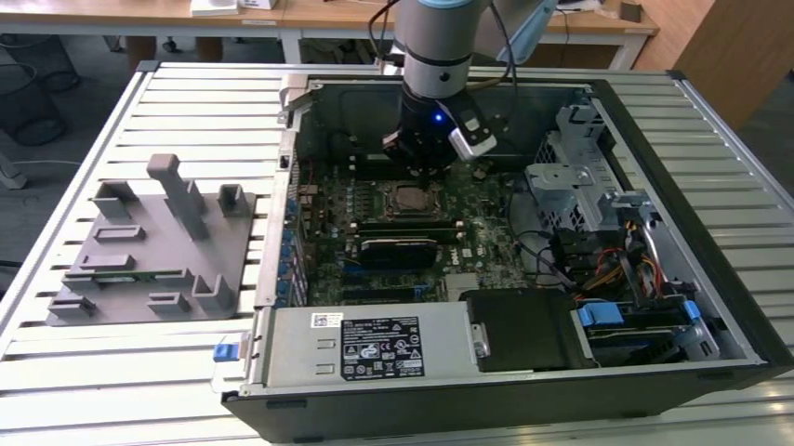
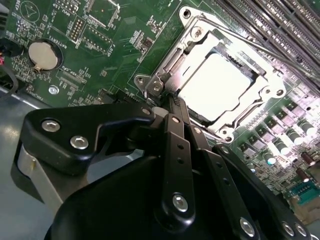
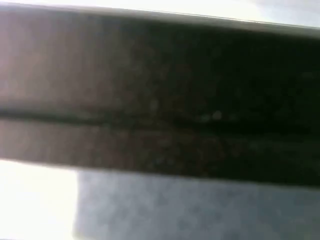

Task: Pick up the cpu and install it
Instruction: 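Install the first cpu locking lever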

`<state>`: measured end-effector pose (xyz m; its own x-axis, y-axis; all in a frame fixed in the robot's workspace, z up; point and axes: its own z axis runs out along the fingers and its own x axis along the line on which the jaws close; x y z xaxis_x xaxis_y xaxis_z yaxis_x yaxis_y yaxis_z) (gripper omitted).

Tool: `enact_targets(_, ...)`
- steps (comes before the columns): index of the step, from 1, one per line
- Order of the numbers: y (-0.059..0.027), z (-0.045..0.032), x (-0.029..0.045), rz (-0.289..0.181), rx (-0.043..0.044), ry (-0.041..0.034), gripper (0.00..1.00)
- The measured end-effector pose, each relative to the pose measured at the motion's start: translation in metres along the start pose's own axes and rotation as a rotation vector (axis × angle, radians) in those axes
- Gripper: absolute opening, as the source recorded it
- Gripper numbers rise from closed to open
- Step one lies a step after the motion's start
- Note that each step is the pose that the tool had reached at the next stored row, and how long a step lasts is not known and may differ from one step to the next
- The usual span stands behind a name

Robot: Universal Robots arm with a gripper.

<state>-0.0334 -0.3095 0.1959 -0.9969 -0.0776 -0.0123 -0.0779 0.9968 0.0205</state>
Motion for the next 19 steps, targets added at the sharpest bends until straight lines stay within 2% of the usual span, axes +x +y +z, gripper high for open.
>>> enact_targets(2,0.0001,0.0006,-0.0001,0.000,-0.0017,-0.0001,0.11)
enact_targets(3,0.0000,0.0005,-0.0001,0.000,-0.0053,-0.0003,0.11)
enact_targets(5,-0.0006,0.0000,0.0002,0.000,-0.0206,0.0000,0.11)
enact_targets(7,-0.0004,0.0002,0.0002,0.000,-0.0411,-0.0003,0.11)
enact_targets(9,-0.0001,0.0006,0.0001,0.001,-0.0582,-0.0017,0.11)
enact_targets(12,-0.0002,0.0001,0.0000,0.001,-0.0742,-0.0029,0.11)
enact_targets(13,0.0006,0.0006,-0.0005,0.001,-0.0827,-0.0053,0.11)
enact_targets(16,0.0004,-0.0034,-0.0003,0.001,-0.0878,-0.0047,0.11)
enact_targets(19,0.0006,-0.0124,-0.0005,0.001,-0.0884,-0.0047,0.11)
